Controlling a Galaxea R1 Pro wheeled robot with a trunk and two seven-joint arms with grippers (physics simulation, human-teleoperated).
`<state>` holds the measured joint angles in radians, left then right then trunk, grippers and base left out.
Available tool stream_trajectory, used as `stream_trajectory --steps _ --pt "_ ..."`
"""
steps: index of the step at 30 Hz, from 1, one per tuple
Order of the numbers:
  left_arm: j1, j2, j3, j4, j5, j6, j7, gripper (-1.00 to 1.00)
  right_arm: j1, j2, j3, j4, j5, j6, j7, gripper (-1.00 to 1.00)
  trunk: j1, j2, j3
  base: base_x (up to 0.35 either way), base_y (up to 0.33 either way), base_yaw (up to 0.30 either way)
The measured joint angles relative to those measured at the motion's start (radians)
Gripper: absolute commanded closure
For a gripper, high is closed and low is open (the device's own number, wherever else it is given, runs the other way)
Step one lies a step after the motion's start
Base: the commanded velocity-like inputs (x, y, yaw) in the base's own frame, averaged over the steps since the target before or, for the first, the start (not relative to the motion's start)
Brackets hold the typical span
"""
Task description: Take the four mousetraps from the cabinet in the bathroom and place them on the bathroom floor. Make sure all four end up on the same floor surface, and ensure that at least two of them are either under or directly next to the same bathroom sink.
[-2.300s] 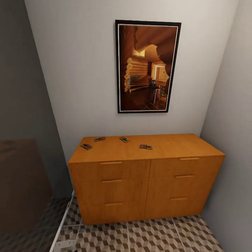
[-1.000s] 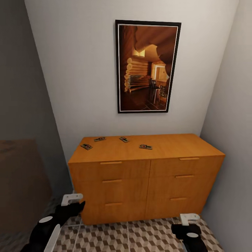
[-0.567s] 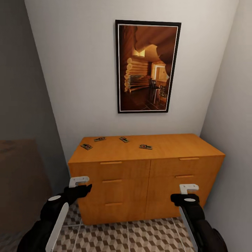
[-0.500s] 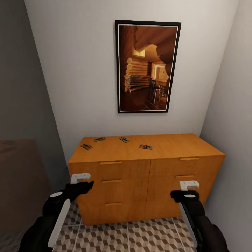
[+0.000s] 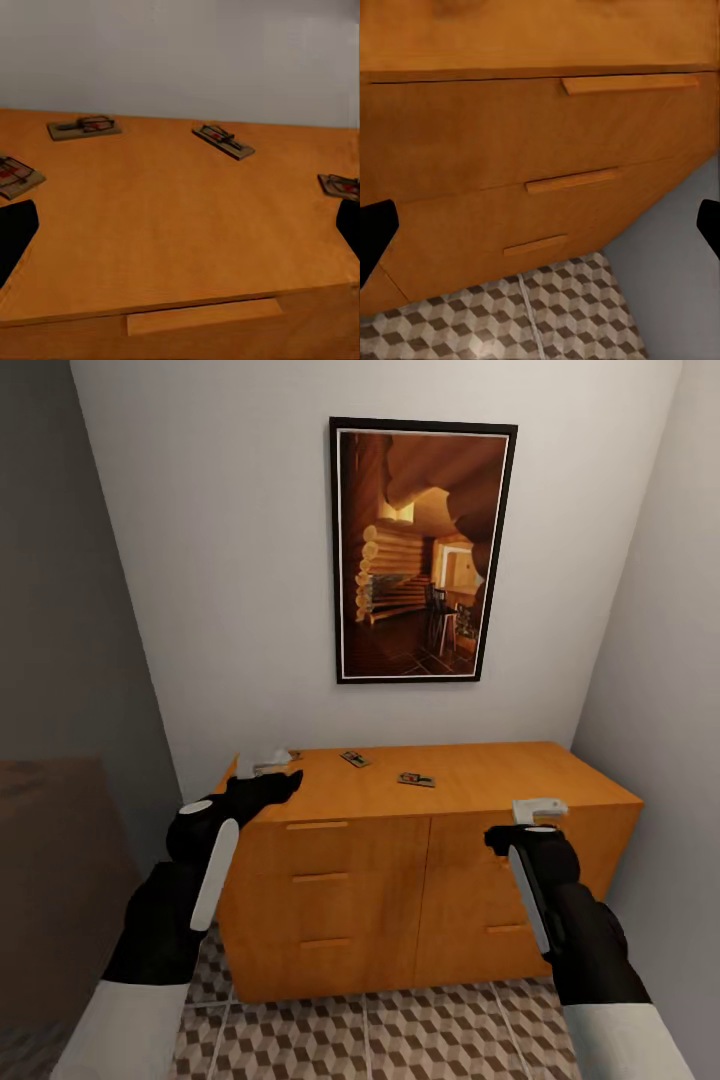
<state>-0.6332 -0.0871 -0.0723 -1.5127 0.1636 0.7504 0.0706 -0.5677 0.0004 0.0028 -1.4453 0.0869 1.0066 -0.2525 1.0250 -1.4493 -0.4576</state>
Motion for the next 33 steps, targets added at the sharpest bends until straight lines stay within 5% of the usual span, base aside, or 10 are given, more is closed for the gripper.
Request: stream_trajectory --steps 9,20,22,25,33 --pt "-0.188 -0.040 -0.054 0.088 -0.020 0.018 0.005 -1.00 -0.144 0.010 0.001 0.009 -0.003 0.035 -0.001 -1.00 0.000 0.000 0.000 0.000 0.000 0.000" --pt "-0.344 -0.053 -0.062 0.353 -0.066 0.066 0.006 -1.00 -0.323 0.105 0.003 0.058 0.003 0.034 -0.013 -1.00 0.000 0.000 0.000 0.000 0.000 0.000" --pt "-0.363 -0.053 -0.061 0.396 -0.070 0.070 0.006 -1.00 -0.356 0.124 0.003 0.090 0.004 0.034 -0.014 -1.00 0.000 0.000 0.000 0.000 0.000 0.000" --pt "-0.390 -0.052 -0.059 0.461 -0.075 0.096 0.006 -1.00 -0.460 0.167 0.004 0.265 0.001 0.034 -0.008 -1.00 0.000 0.000 0.000 0.000 0.000 0.000" --pt "-0.398 -0.052 -0.056 0.474 -0.079 0.161 0.006 -1.00 -0.519 0.174 0.005 0.410 0.000 0.035 -0.001 -1.00 0.000 0.000 0.000 0.004 0.000 0.000"
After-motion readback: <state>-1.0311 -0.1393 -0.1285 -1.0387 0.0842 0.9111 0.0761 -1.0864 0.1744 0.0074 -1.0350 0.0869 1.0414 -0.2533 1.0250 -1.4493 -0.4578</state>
